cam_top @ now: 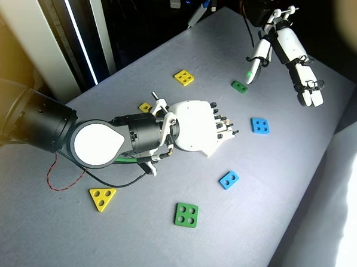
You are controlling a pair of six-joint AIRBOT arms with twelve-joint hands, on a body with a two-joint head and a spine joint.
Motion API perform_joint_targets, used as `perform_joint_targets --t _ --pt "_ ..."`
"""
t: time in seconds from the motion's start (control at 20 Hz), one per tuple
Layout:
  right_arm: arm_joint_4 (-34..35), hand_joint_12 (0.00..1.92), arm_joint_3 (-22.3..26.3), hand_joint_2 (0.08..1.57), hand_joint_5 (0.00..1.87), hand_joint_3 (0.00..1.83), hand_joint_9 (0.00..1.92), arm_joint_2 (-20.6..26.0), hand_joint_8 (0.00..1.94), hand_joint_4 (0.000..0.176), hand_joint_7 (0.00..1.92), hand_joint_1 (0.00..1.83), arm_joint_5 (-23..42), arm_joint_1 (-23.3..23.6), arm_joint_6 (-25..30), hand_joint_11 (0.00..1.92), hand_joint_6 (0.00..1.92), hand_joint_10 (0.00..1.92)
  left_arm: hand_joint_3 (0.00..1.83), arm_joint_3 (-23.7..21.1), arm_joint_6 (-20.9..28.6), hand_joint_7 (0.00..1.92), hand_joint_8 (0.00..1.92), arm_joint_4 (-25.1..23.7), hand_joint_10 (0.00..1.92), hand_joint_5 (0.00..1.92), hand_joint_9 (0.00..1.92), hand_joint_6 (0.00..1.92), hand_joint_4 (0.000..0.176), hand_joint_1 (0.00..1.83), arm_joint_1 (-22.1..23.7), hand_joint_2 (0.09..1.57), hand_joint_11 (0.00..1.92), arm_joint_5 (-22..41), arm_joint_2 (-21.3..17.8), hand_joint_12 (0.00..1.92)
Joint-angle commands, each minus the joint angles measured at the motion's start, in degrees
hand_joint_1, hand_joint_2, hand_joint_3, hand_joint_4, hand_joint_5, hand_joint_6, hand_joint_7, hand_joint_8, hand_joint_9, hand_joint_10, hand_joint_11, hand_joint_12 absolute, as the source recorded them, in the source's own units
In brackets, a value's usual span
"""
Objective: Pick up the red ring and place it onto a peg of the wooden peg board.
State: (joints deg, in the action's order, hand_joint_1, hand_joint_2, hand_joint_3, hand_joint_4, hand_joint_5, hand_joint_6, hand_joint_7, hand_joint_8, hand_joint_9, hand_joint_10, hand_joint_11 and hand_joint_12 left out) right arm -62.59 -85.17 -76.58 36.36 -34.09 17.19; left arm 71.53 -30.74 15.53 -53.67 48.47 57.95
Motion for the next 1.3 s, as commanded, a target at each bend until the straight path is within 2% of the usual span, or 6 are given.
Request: perform_joint_targets --t 0.0,0.6,0.65,0.85,1.05,1.25 --pt "1.8 0.64 -0.2 1.16 0.9 0.0 0.28 -0.3 0.0 0.0 0.55 1.06 2.4 0.0 0.5 0.0 1.14 0.01 0.01 0.2 0.4 0.02 0.0 0.2 0.0 0.08 0.0 0.0 0.173 0.4 1.1 0.99 0.0 7.0 0.0 0.0" --pt "1.8 0.77 -0.2 1.15 0.91 0.0 0.33 -0.4 0.0 0.0 0.55 1.07 2.5 -0.9 1.2 0.0 1.12 0.01 0.0 0.1 0.4 0.01 0.0 0.2 0.0 0.07 0.0 0.0 0.175 0.41 1.1 0.99 0.0 7.0 -0.1 0.0" --pt "1.8 0.84 -0.2 1.11 0.53 0.0 0.31 -0.4 0.01 0.105 0.46 0.92 2.6 -0.9 1.3 0.0 0.84 0.0 0.0 0.1 0.4 0.01 0.0 0.2 0.0 0.08 0.0 0.0 0.176 0.42 1.1 0.99 0.0 7.0 -0.1 0.0" --pt "2.1 0.49 0.0 0.94 0.13 0.0 0.05 -0.4 0.01 0.112 0.1 0.75 3.6 -0.6 1.3 0.0 0.07 0.01 0.0 -0.1 0.4 0.01 0.0 0.4 0.0 0.08 0.0 0.0 0.176 0.41 0.6 0.97 0.0 7.3 -0.5 0.0" --pt "6.2 0.0 0.3 0.8 0.0 0.0 0.0 0.7 0.0 0.176 0.0 0.81 5.2 -1.1 -0.3 0.0 0.0 0.0 0.0 -0.6 0.4 0.0 0.0 1.3 0.0 0.09 0.0 0.0 0.176 0.43 -0.5 0.96 0.0 8.3 -1.1 0.0" --pt "15.7 0.0 2.9 0.84 0.0 0.0 0.0 4.7 0.0 0.14 0.0 0.73 6.6 -2.7 -7.3 0.0 0.0 0.0 0.0 -0.9 0.4 0.0 0.0 1.6 0.0 0.08 0.0 0.0 0.172 0.41 -0.8 0.96 0.0 9.0 -1.4 0.0"
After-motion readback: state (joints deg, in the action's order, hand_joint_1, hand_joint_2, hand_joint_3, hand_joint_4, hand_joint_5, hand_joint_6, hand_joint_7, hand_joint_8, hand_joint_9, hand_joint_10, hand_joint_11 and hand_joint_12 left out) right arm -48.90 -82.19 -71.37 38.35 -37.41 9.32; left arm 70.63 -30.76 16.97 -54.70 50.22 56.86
